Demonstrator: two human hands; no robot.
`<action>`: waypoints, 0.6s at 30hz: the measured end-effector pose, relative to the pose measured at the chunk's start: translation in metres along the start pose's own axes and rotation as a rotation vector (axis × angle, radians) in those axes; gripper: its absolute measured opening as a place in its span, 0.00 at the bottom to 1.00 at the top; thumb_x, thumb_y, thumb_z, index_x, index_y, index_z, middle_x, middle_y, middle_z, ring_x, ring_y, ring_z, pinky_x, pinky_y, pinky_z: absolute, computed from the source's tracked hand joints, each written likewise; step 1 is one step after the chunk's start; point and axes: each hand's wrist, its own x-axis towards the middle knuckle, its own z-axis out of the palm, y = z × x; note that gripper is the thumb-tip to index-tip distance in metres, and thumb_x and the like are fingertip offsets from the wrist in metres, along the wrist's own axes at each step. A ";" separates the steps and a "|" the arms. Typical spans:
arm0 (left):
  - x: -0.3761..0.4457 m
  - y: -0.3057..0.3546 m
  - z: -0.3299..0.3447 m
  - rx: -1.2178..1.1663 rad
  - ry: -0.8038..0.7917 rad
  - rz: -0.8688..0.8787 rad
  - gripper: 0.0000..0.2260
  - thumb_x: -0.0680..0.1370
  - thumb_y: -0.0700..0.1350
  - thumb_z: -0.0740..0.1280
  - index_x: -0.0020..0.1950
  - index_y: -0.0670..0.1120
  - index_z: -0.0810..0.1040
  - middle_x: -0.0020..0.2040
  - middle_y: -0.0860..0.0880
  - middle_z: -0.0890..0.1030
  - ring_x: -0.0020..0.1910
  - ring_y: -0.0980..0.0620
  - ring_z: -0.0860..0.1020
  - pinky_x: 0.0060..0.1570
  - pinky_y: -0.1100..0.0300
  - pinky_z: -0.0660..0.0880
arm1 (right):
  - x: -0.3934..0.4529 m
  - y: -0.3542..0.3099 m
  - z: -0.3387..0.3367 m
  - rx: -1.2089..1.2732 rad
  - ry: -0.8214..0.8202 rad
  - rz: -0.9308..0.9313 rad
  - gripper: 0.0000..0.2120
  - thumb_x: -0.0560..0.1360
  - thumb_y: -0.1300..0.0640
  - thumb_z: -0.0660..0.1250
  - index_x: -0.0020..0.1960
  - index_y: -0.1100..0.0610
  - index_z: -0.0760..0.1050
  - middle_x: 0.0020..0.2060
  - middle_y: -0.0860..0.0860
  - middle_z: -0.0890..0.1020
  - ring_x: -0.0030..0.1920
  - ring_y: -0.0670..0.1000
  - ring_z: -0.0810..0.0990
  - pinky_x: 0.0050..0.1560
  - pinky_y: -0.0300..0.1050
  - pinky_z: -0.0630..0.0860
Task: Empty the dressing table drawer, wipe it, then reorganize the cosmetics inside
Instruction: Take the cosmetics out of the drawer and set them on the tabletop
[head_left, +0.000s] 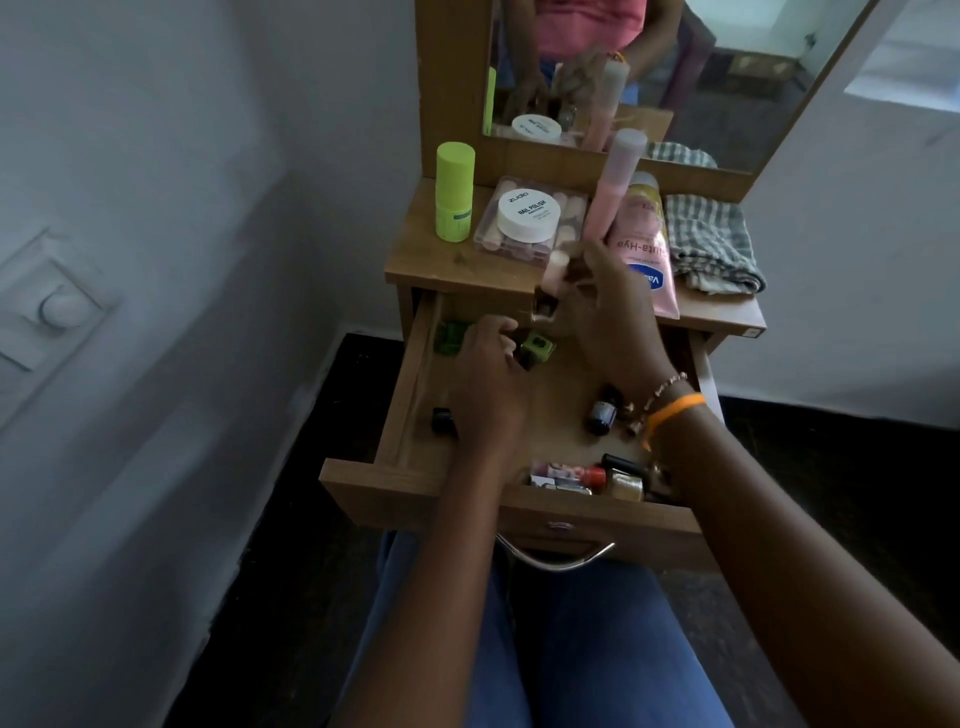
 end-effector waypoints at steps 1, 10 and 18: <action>0.000 0.000 0.001 -0.006 0.002 -0.001 0.14 0.78 0.35 0.57 0.60 0.46 0.74 0.56 0.48 0.77 0.53 0.53 0.75 0.43 0.62 0.67 | 0.010 -0.003 -0.001 0.014 0.032 0.018 0.09 0.75 0.63 0.65 0.54 0.64 0.73 0.45 0.52 0.79 0.45 0.47 0.76 0.42 0.26 0.70; 0.000 -0.007 0.003 0.030 -0.036 -0.014 0.11 0.78 0.37 0.59 0.57 0.47 0.76 0.52 0.49 0.78 0.50 0.54 0.76 0.42 0.62 0.68 | 0.049 0.008 0.011 -0.065 0.044 0.057 0.16 0.73 0.63 0.67 0.61 0.62 0.73 0.54 0.57 0.81 0.53 0.51 0.79 0.47 0.32 0.72; 0.009 -0.011 0.018 0.191 -0.294 -0.048 0.10 0.78 0.40 0.62 0.58 0.45 0.75 0.58 0.46 0.77 0.55 0.50 0.76 0.49 0.58 0.72 | -0.008 0.026 -0.030 -0.133 0.255 0.124 0.06 0.74 0.56 0.66 0.43 0.60 0.77 0.37 0.52 0.81 0.35 0.47 0.75 0.34 0.26 0.66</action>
